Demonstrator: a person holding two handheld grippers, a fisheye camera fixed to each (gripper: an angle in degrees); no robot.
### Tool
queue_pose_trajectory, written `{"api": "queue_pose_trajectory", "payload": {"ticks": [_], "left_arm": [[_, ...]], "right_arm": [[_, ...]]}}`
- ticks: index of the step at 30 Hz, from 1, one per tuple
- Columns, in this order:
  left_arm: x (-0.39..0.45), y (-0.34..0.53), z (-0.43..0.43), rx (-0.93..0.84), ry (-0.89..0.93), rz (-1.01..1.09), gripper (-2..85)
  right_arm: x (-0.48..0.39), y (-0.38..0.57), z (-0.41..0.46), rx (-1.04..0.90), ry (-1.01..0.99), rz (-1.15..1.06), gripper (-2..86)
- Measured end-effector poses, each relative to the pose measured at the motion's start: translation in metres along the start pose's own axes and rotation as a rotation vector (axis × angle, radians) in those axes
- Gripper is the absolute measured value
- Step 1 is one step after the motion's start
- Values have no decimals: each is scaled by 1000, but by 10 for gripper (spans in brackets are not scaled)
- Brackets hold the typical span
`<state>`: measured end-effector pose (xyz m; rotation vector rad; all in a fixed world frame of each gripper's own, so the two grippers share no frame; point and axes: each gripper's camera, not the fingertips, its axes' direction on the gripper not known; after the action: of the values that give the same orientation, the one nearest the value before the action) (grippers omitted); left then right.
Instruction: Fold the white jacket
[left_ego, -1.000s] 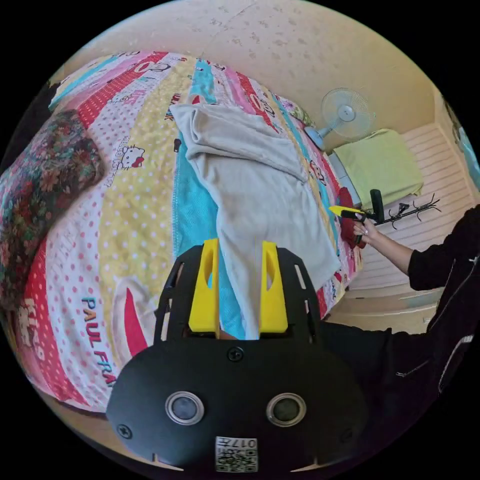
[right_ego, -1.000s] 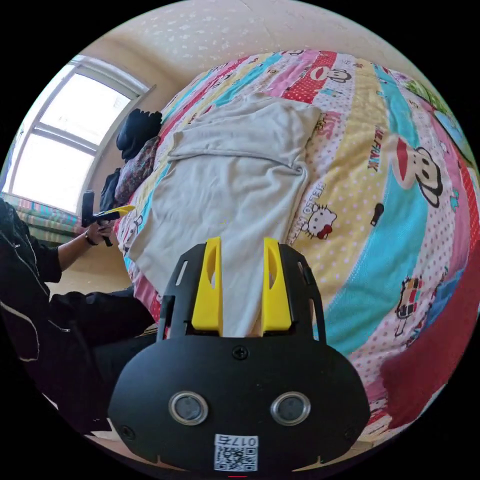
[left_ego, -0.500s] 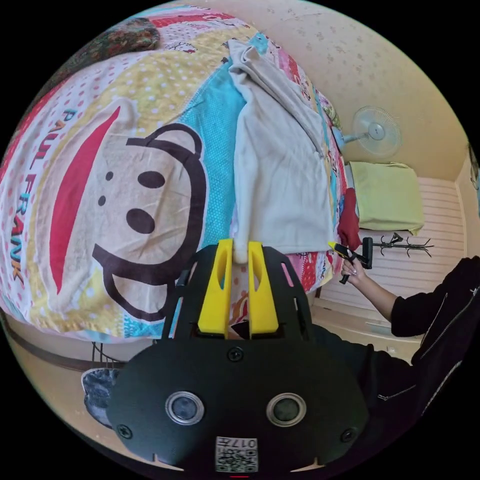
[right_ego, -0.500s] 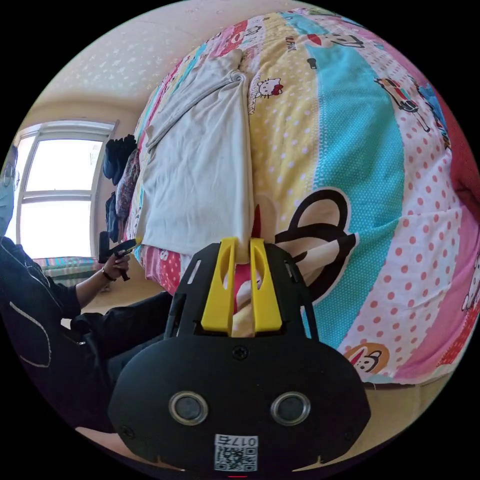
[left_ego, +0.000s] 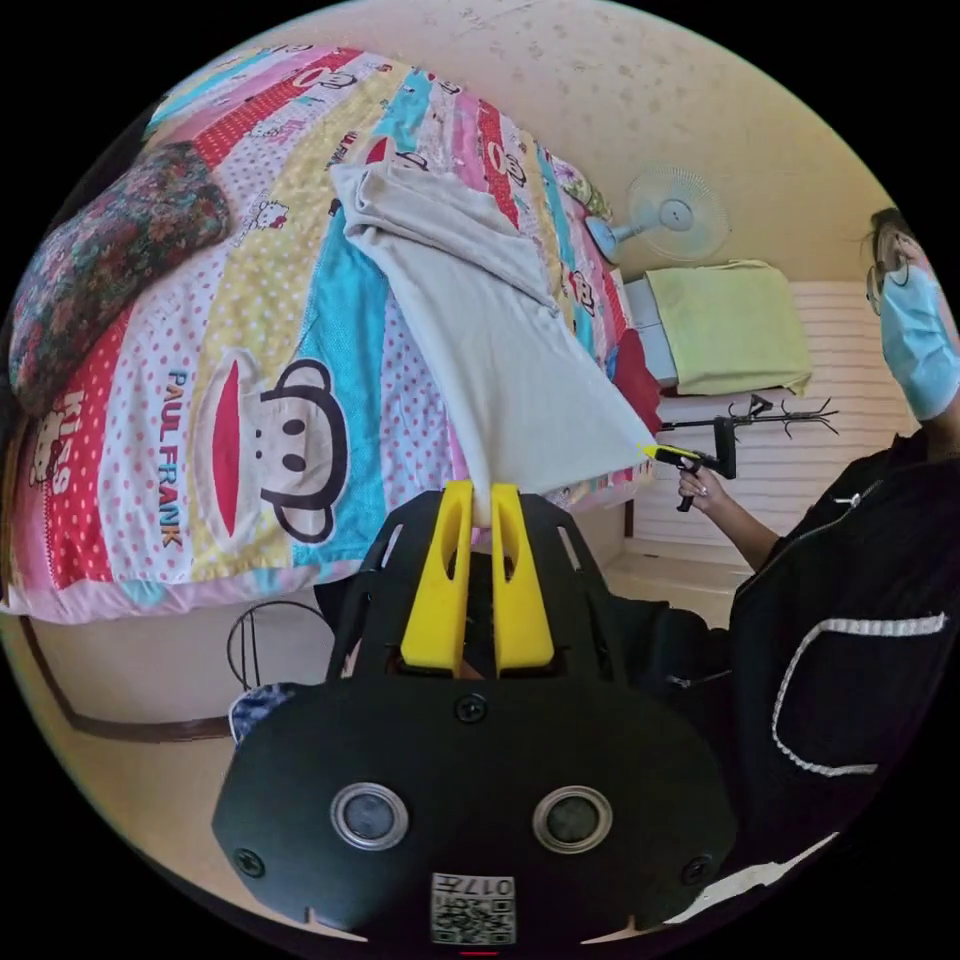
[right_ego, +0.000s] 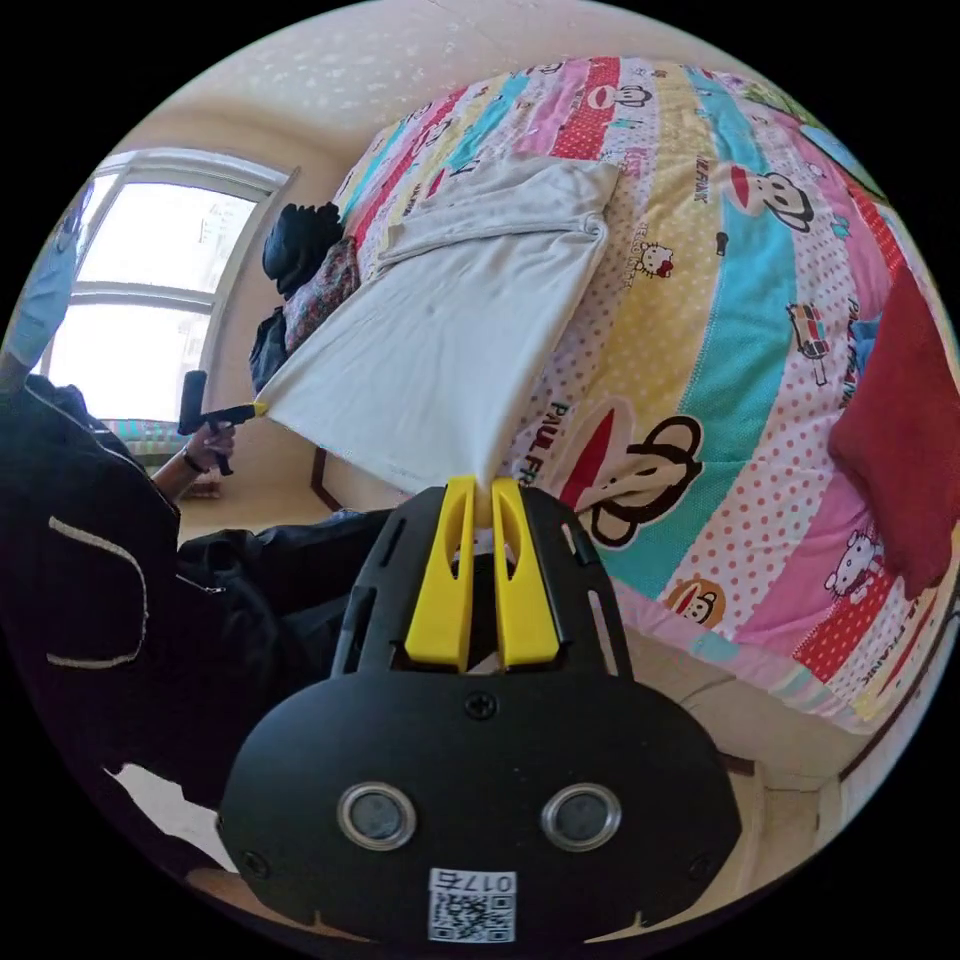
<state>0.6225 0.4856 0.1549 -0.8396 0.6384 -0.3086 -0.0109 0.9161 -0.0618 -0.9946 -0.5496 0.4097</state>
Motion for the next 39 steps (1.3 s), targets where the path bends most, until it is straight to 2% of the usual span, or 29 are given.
{"api": "queue_pose_trajectory", "payload": {"ticks": [5, 10, 14, 18, 22, 26, 31, 34, 35, 39], "left_arm": [[-15, 73, 12, -72, 78, -260, 35], [-42, 74, 40, -31, 163, -422, 39], [-62, -4, 32, 45, 208, -389, 39], [-100, -115, 36, 51, 325, -362, 40], [-142, -210, 47, 60, 316, -389, 40], [-180, -296, 76, 33, 300, -421, 41], [-198, -333, 92, 122, 476, -474, 41], [-207, -342, 105, 150, 458, -515, 48], [-214, -342, 116, 148, 478, -563, 52], [-234, -327, 127, 337, 755, -612, 108]], "right_arm": [[-8, 75, 20, -60, -187, 198, 32], [29, 61, 37, 31, -301, 291, 30], [72, -25, 30, 75, -377, 275, 30], [129, -121, 42, 35, -494, 397, 31], [187, -216, 65, 52, -621, 506, 31], [218, -268, 92, 80, -607, 638, 33], [246, -282, 107, 205, -732, 732, 38], [260, -283, 122, 172, -611, 785, 49], [266, -282, 132, 184, -629, 793, 58], [276, -263, 145, 398, -861, 790, 107]]}}
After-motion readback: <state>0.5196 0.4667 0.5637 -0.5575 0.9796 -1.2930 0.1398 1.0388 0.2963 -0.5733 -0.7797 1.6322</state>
